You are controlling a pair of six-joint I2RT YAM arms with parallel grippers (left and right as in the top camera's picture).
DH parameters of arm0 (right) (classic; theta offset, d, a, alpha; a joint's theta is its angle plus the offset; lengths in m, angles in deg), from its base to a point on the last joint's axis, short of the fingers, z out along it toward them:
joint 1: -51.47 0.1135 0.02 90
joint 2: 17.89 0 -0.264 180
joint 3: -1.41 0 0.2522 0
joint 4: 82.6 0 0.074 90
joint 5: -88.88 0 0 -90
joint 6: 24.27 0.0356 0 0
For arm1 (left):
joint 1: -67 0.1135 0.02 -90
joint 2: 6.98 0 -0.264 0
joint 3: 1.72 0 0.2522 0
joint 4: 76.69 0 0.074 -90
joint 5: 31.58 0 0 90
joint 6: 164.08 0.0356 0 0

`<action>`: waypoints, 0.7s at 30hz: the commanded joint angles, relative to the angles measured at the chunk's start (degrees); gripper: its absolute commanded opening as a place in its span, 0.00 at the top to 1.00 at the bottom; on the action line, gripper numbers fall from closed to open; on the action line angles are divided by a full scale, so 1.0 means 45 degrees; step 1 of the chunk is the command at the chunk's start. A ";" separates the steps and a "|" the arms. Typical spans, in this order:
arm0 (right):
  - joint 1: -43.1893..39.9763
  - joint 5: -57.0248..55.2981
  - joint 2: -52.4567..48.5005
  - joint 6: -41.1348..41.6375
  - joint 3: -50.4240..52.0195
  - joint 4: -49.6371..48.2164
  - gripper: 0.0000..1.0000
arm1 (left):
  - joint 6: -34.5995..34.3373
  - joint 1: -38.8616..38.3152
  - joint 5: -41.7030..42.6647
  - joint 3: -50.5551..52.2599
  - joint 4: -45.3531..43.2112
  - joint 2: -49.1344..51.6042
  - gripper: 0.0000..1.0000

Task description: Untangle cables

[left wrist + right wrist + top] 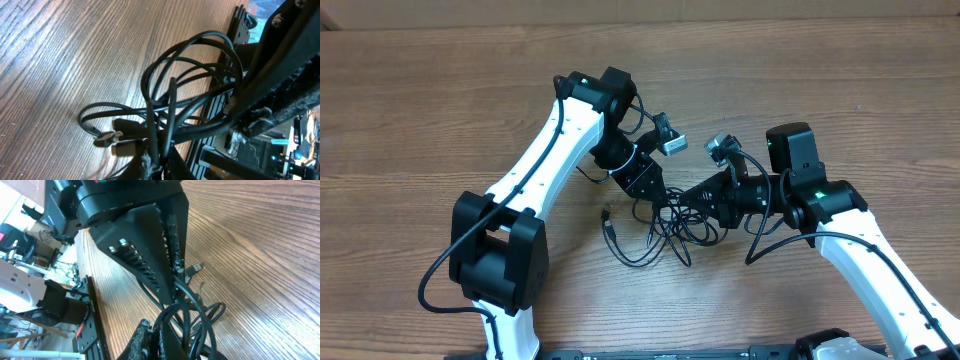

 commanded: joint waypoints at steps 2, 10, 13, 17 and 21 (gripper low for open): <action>0.0068 0.0636 0.0029 0.0049 -0.0005 -0.0102 0.96 | -0.0083 -0.0083 0.0131 0.0092 -0.0053 -0.0374 0.96; 0.0068 0.0491 0.0029 0.0044 -0.0005 0.0121 0.96 | -0.0335 -0.0053 -0.0165 0.0092 -0.0092 -0.0379 0.96; 0.0068 -0.0685 0.0029 0.0049 -0.0005 0.0665 0.96 | -0.0335 -0.0053 -0.0214 0.0092 -0.0097 -0.0379 0.96; 0.0053 -0.3657 0.0029 0.0427 -0.0005 0.1685 0.96 | -0.0374 -0.0053 -0.0466 0.0092 -0.0083 -0.0379 0.96; 0.0044 -0.8213 0.0029 0.2540 -0.0005 0.2429 0.96 | -0.0374 -0.0053 -0.0583 0.0092 -0.0083 -0.0379 0.96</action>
